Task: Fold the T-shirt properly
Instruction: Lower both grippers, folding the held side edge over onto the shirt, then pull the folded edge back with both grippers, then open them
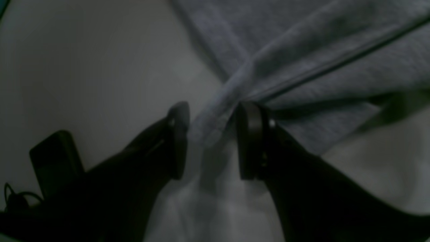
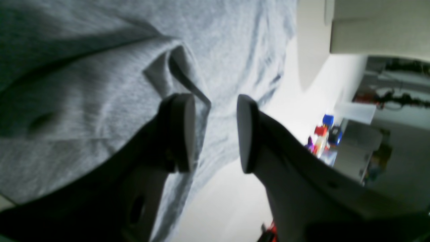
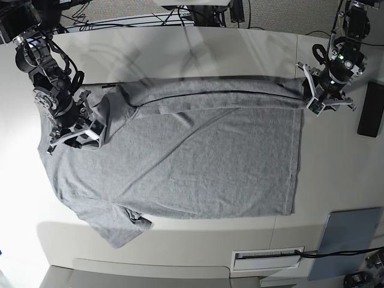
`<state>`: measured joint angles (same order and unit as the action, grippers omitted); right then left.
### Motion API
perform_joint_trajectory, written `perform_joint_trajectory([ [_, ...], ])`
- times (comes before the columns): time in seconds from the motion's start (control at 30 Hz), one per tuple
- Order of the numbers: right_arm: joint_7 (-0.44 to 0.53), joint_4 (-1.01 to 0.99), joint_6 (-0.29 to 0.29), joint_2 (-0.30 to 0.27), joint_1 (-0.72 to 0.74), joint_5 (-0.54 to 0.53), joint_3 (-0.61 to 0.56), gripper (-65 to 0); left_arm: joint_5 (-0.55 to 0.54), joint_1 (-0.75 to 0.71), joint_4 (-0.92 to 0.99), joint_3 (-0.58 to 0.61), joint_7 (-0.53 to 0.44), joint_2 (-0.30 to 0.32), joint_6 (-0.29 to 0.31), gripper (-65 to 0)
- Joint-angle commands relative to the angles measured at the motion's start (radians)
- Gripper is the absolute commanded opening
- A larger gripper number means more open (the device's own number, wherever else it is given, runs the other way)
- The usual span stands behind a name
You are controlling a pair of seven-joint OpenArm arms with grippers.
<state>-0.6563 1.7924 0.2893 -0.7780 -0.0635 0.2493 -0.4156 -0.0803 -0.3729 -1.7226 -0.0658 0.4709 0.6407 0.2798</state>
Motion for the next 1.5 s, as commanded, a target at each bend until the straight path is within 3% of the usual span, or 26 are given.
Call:
perform_joint_trajectory([
  [0.0, -0.002, 0.014, -0.046, -0.019, 0.017, 0.008, 0.009, -43.8, -0.003, 0.005, -0.014, -0.010, -0.014, 0.022, -0.010, -40.3],
  [0.1, -0.031, 0.014, -0.109, -0.020, 0.016, -0.011, 0.010, -43.9, -0.021, 0.005, -0.018, -0.010, 0.014, 0.024, -0.010, -40.3],
  [0.27, -0.084, 0.014, -0.161, -0.018, 0.002, -0.084, 0.011, -44.2, -0.179, -0.001, -0.038, -0.025, 0.039, 0.016, -0.010, -40.5],
  [0.33, -0.096, 0.014, -0.195, -0.014, -0.023, -0.072, 0.029, -49.1, -0.195, -0.002, -0.050, -0.045, 0.043, -0.001, -0.010, -40.5],
  [0.47, -0.102, 0.014, -0.202, 0.006, -0.102, -0.070, 0.130, -65.0, -0.302, -0.008, -0.053, -0.121, 0.061, -0.056, 0.026, -43.1],
  [0.6, -0.092, 0.012, -0.201, 0.057, -0.173, -0.123, 0.261, -65.0, -0.418, -0.032, -0.053, -0.213, 0.091, -0.119, 0.085, -45.5],
  [0.67, -0.076, 0.011, -0.192, 0.086, -0.192, -0.160, 0.308, -65.0, -0.451, -0.048, -0.053, -0.238, 0.091, -0.149, 0.087, -45.5],
  [0.87, -0.041, -0.082, -0.147, 0.177, -0.190, -0.211, 0.352, -65.0, -0.429, -0.065, -0.012, -0.238, 0.078, -0.245, 0.075, -45.7],
  [1.0, -0.029, -0.146, -0.144, 0.217, -0.186, -0.211, 0.352, -65.0, -0.411, -0.027, 0.057, -0.238, 0.053, -0.276, 0.051, -45.7],
  [1.17, -0.098, -0.150, -0.139, 0.218, -0.198, -0.200, 0.352, -65.0, -0.407, -0.010, 0.146, -0.238, 0.063, -0.283, 0.053, -45.7],
  [1.37, -0.097, -0.150, -0.102, 0.216, -0.264, -0.167, 0.352, -65.0, -0.360, -0.059, 0.173, -0.238, 0.083, -0.283, 0.058, -49.8],
  [1.47, -0.097, -0.150, -0.103, 0.216, -0.305, -0.131, 0.353, -65.0, -0.361, -0.088, 0.169, -0.238, 0.096, -0.283, 0.090, -49.8],
])
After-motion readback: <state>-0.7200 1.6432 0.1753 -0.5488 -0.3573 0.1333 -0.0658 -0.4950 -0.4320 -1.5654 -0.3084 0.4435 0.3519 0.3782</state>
